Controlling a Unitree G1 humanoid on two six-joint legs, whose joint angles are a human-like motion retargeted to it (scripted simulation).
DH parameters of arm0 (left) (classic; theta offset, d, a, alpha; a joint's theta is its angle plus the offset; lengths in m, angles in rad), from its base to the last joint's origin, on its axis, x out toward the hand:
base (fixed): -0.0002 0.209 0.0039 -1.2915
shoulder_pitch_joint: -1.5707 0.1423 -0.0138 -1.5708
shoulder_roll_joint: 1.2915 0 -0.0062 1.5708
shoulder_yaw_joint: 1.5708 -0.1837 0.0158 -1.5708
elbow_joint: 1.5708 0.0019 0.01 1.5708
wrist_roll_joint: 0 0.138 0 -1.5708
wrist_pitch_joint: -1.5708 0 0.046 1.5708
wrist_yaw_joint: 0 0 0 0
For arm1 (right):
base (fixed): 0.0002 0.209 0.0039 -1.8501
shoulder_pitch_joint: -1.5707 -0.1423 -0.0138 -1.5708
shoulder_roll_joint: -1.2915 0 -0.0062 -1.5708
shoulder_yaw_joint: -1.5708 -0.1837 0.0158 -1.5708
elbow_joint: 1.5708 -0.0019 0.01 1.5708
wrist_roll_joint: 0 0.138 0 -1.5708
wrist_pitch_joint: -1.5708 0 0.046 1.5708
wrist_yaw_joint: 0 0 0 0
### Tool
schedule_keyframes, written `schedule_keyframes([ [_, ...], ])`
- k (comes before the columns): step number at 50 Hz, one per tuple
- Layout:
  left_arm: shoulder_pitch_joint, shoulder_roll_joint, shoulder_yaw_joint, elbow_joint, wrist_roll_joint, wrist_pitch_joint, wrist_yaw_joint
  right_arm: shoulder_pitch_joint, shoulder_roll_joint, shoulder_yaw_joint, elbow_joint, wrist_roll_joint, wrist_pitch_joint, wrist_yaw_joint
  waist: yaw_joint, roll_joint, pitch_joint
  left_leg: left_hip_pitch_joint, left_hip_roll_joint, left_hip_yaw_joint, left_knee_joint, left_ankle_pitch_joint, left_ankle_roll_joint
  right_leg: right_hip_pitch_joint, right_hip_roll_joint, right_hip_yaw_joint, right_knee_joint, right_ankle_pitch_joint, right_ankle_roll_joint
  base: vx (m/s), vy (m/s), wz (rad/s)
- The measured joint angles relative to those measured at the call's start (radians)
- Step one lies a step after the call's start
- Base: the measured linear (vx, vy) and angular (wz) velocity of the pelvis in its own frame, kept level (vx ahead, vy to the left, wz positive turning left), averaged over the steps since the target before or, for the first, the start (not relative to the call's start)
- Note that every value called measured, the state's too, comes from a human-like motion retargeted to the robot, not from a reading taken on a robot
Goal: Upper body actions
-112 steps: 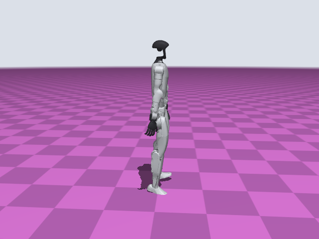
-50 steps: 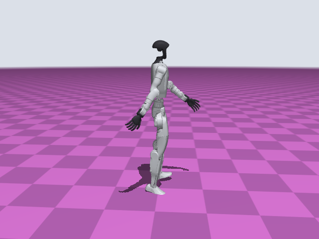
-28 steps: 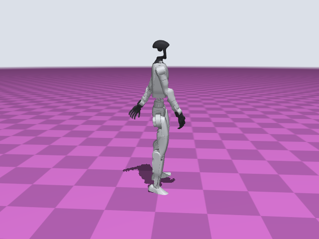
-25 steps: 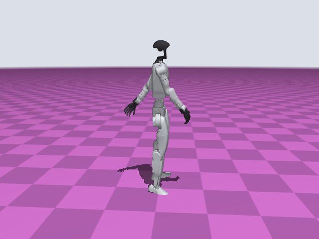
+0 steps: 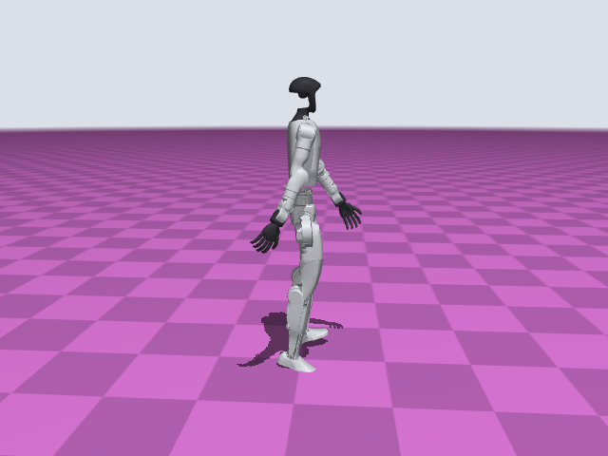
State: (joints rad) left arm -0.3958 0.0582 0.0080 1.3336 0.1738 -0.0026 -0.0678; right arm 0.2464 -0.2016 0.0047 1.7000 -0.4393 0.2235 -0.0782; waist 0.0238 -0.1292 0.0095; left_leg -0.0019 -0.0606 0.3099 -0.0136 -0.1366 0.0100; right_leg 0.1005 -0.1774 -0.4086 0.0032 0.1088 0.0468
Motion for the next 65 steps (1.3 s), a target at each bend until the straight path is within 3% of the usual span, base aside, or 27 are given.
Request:
schedule_keyframes([
  [5,-0.075,0.016,-0.036,-0.177,-0.022,-0.051,0.036,0.108,-0.053,-0.095,0.000,0.050,-0.056,-0.067,-0.002,0.019,0.000,-0.004,0.007,0.025,0.003,-0.008,-0.003,-0.030,-0.001,0.032,0.011,0.008,0.001,-0.03,0.03,-0.52],
  [10,-0.009,0.052,-0.065,-0.254,0.032,-0.092,0.071,0.110,-0.060,-0.091,0.000,0.168,-0.017,-0.142,0.010,0.033,0.005,0.002,0.010,0.036,0.003,-0.012,-0.004,-0.036,0.001,0.045,0.014,0.012,0.000,-0.01,0.02,-0.15],
  [16,0.214,0.050,-0.055,-0.068,0.088,-0.058,0.074,-0.085,-0.021,0.037,0.000,0.106,-0.011,0.014,0.016,0.051,-0.013,0.004,0.012,0.042,-0.006,-0.010,-0.006,-0.050,-0.001,0.038,0.021,0.011,-0.002,0.00,0.02,0.11],
  [23,0.563,0.083,0.252,0.330,0.058,0.072,0.039,-0.477,0.089,0.253,-0.117,-0.104,-0.182,0.133,0.040,0.066,0.004,0.044,0.021,0.102,-0.017,-0.016,-0.016,-0.077,0.008,0.117,0.033,0.027,-0.012,-0.01,0.00,-0.42],
  [27,0.787,0.100,0.352,0.366,-0.016,0.163,0.036,-0.592,0.167,0.289,-0.308,-0.107,-0.275,0.232,0.027,0.069,0.004,0.049,0.030,0.127,-0.019,-0.018,-0.024,-0.092,0.017,0.148,0.037,0.031,-0.013,0.00,-0.03,-0.25],
  [33,0.986,0.102,0.444,0.366,0.009,0.119,0.031,-0.682,0.244,0.323,-0.552,0.042,-0.418,0.343,0.013,0.076,0.005,0.046,0.046,0.136,-0.017,-0.013,-0.030,-0.097,0.026,0.165,0.040,0.030,-0.008,0.00,0.00,0.00],
  [39,0.887,0.083,0.462,0.366,-0.111,0.081,0.181,-0.630,0.224,0.364,-0.584,-0.040,-0.512,0.293,0.007,0.052,0.000,0.040,0.038,0.122,-0.016,-0.007,-0.030,-0.090,0.017,0.146,0.038,0.025,-0.009,0.00,-0.02,0.19],
  [42,0.725,0.056,0.462,0.365,-0.232,0.053,0.214,-0.548,0.188,0.363,-0.520,-0.165,-0.485,0.243,0.006,0.042,-0.002,0.036,0.032,0.110,-0.014,-0.006,-0.026,-0.083,0.013,0.134,0.037,0.023,-0.010,-0.01,0.00,0.19],
  [46,0.485,0.026,0.394,0.331,-0.304,0.045,0.152,-0.413,0.147,0.284,-0.325,-0.278,-0.351,0.131,0.010,0.031,-0.002,0.029,0.025,0.088,-0.011,-0.005,-0.017,-0.072,0.007,0.108,0.034,0.021,-0.008,0.00,0.00,0.04],
  [50,0.258,0.014,0.264,0.253,-0.242,0.047,0.038,-0.314,0.095,0.132,-0.046,-0.220,-0.192,0.065,0.012,0.020,0.000,0.018,0.020,0.072,-0.007,-0.004,-0.008,-0.060,0.002,0.077,0.029,0.019,-0.007,0.00,0.00,0.05],
  [53,0.099,0.006,0.143,0.145,-0.140,0.004,-0.009,-0.157,0.020,0.027,0.000,-0.058,-0.066,0.099,0.025,0.018,0.011,0.012,0.014,0.054,-0.005,-0.005,-0.001,-0.050,0.001,0.055,0.021,0.020,-0.007,0.00,0.00,0.00],
  [55,0.020,0.001,0.077,0.074,-0.080,-0.029,0.005,-0.060,-0.019,-0.016,0.000,0.057,-0.043,0.091,0.035,0.021,0.014,0.004,0.012,0.044,-0.002,-0.006,0.002,-0.049,0.000,0.049,0.017,0.021,-0.007,0.00,0.00,0.00],
  [59,-0.074,0.002,-0.023,-0.095,-0.006,-0.077,0.055,0.096,-0.045,-0.129,0.000,0.189,-0.103,-0.043,0.038,0.028,0.015,-0.014,0.006,0.024,0.002,-0.004,0.004,-0.048,-0.007,0.030,0.012,0.020,-0.004,-0.02,0.00,0.15],
  [65,-0.013,0.030,-0.096,-0.273,0.005,-0.130,0.097,0.162,-0.043,-0.155,0.000,0.301,-0.087,-0.119,0.052,0.039,0.016,-0.024,0.001,0.006,0.004,-0.002,0.003,-0.045,-0.013,0.016,0.009,0.017,-0.003,-0.01,0.01,0.12],
])
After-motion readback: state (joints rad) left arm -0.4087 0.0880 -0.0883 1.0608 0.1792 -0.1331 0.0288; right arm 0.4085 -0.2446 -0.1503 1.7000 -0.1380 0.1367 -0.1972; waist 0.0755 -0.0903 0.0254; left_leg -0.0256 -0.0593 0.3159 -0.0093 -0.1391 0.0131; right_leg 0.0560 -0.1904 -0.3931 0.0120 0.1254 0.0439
